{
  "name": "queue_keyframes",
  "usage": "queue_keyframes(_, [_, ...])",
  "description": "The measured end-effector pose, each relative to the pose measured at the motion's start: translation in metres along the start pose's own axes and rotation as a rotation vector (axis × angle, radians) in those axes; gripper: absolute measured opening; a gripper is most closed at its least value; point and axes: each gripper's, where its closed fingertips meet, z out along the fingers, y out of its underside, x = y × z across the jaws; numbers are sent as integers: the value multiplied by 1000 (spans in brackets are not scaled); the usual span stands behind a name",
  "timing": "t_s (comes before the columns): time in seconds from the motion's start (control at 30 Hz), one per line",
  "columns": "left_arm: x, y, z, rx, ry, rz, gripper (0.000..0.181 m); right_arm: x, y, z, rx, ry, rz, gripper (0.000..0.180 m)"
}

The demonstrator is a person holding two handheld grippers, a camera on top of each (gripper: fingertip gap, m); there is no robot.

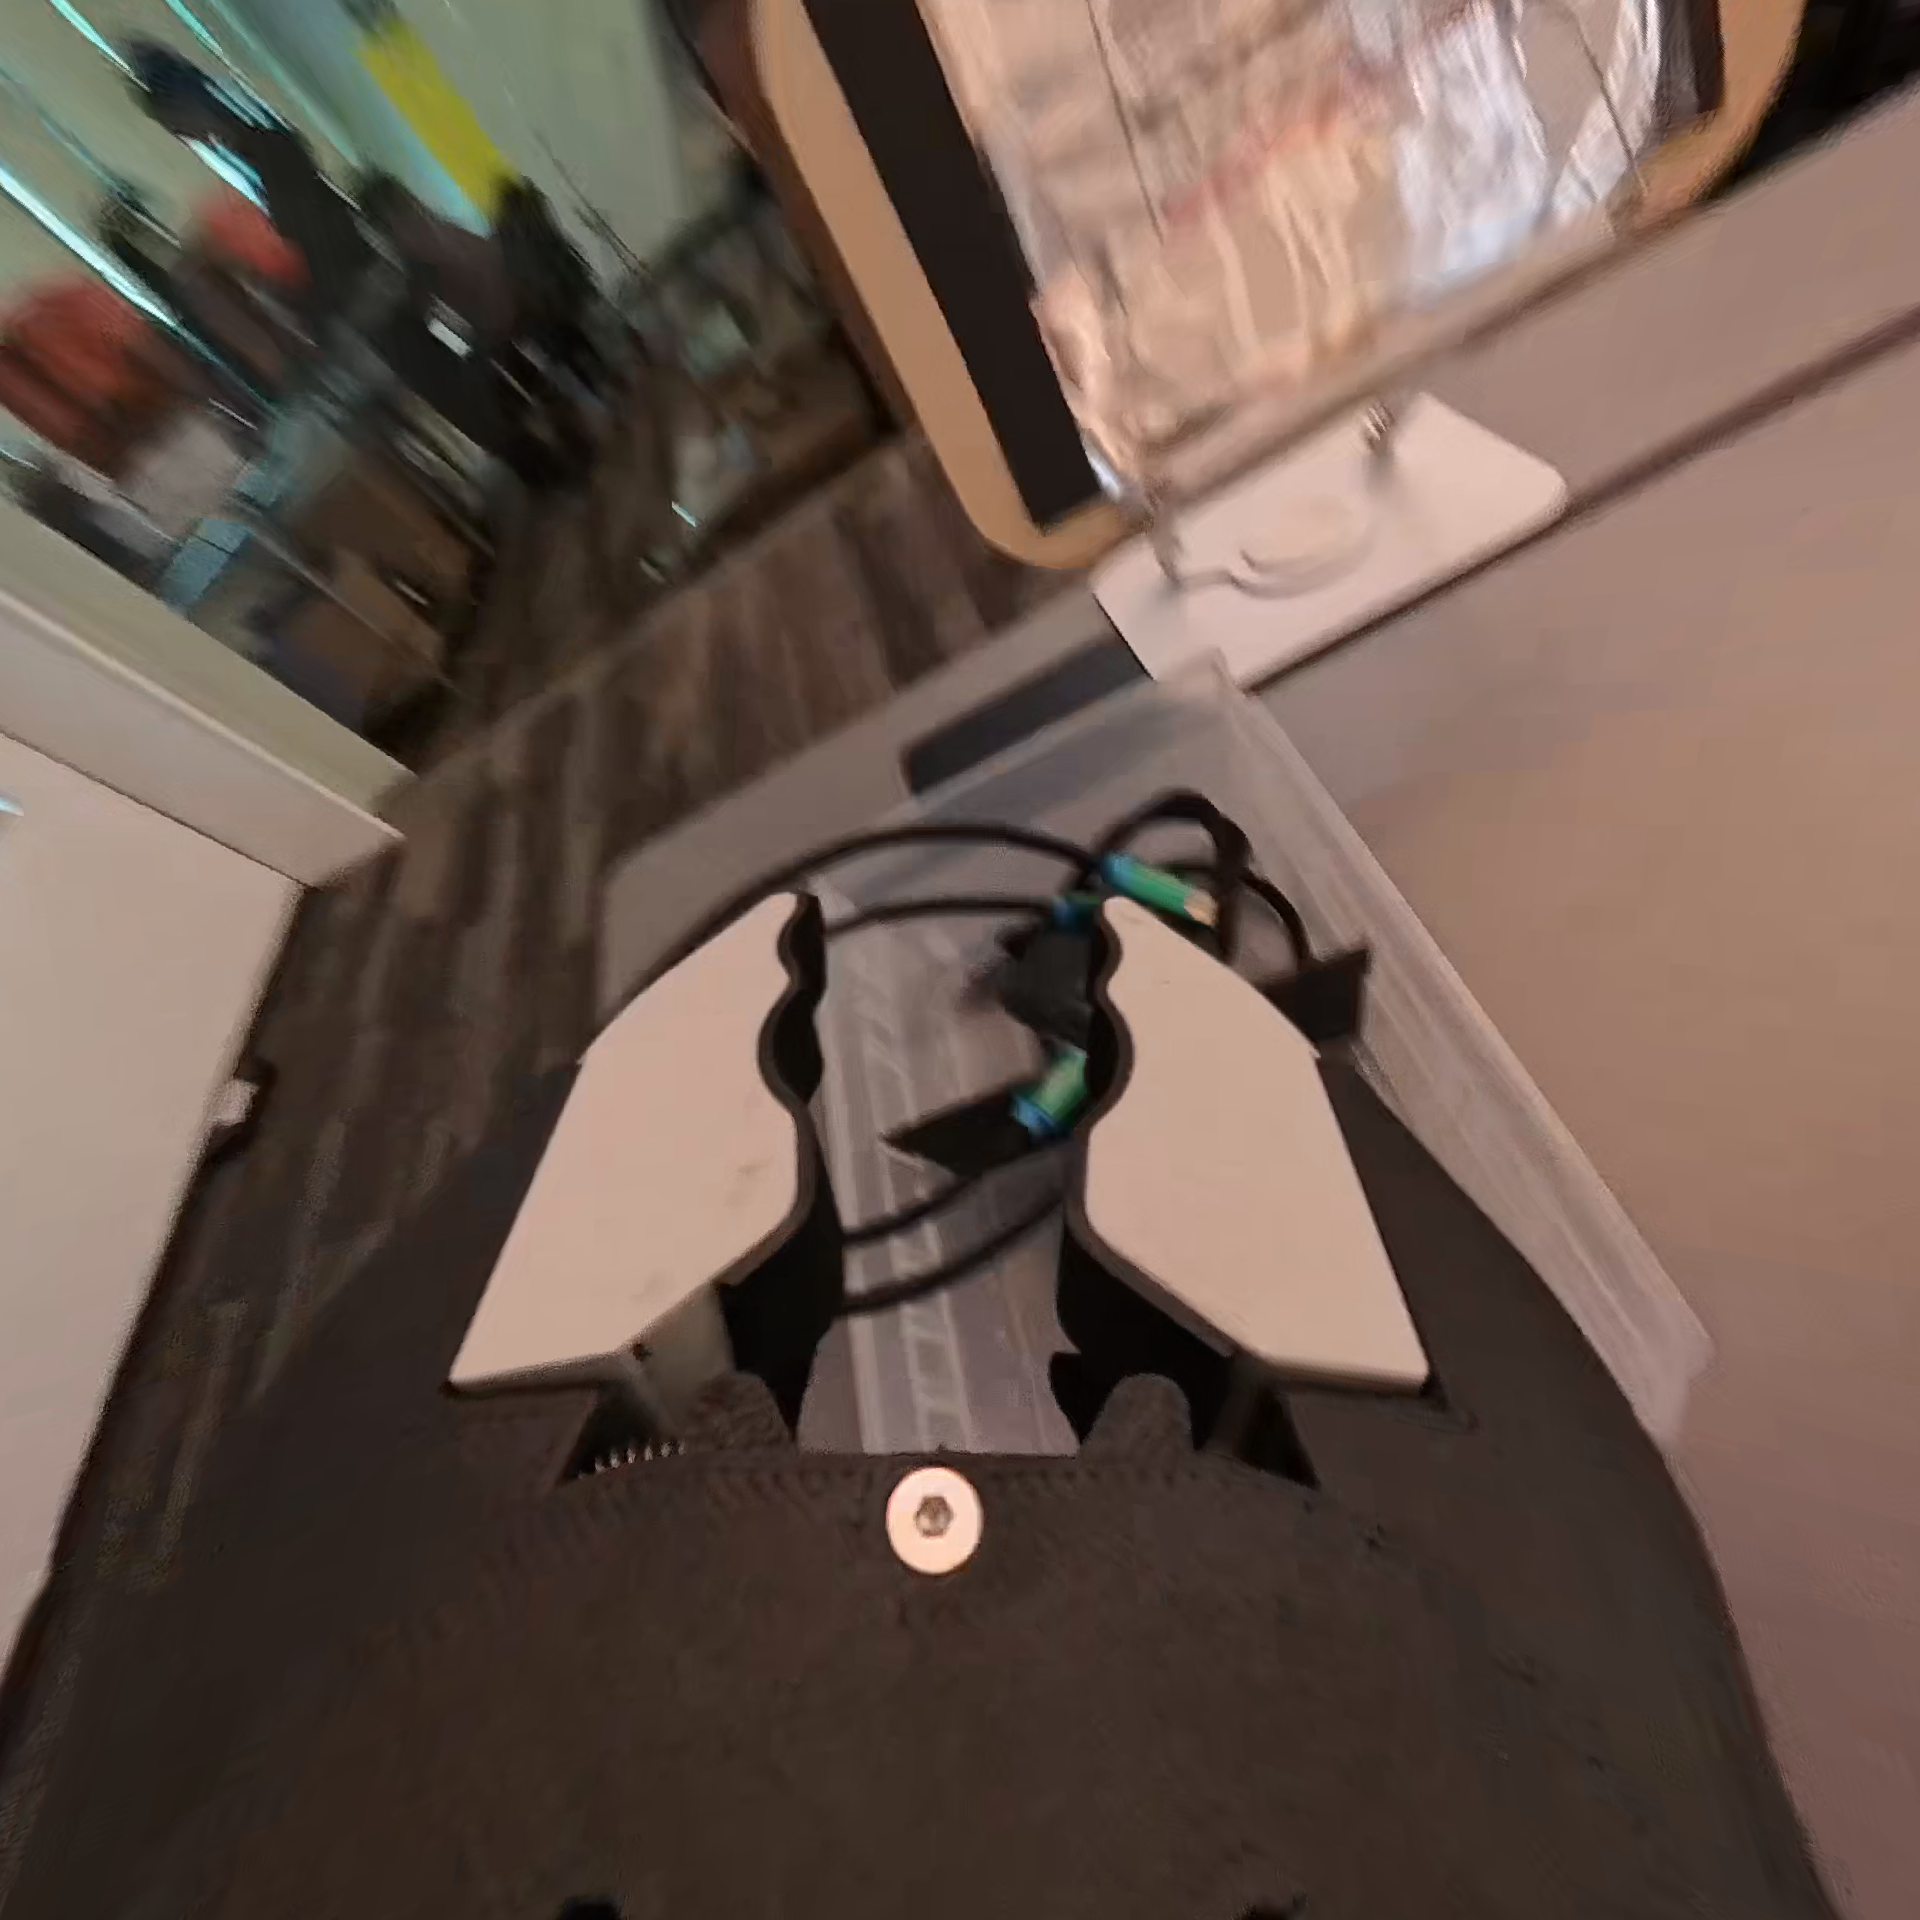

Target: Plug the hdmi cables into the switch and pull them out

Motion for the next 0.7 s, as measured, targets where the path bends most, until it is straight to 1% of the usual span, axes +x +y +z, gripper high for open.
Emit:
queue_keyframes(0.07, [13, 24, 9, -135, 82, 12, 56, 2, -1, 0, -2, 41, -36, 7])
queue_keyframes(0.1, [16, 32, 13, -183, 91, 36, 60, 1, -2, -1, -4, 54, -53, 11])
queue_keyframes(0.17, [22, 37, 21, -206, 121, 80, 64, 0, -6, -6, 13, 78, -76, 15])
queue_keyframes(0.23, [40, 38, 27, -214, 214, 99, 67, 0, -18, -17, 78, 122, -104, 26])
queue_keyframes(0.27, [48, 40, 31, -234, 241, 127, 69, 0, -23, -24, 109, 145, -110, 28])
queue_keyframes(0.37, [71, 51, 50, -322, 300, 269, 77, -11, -39, -47, 219, 157, -137, 32])
queue_keyframes(0.47, [83, 57, 78, -352, 296, 373, 74, -22, -49, -67, 306, 167, -173, 32])
queue_keyframes(0.57, [81, 80, 87, -496, 272, 406, 79, -34, -55, -82, 364, 157, -210, 32])
queue_keyframes(0.7, [84, 94, 100, -574, 261, 424, 85, -40, -57, -89, 397, 142, -222, 32])
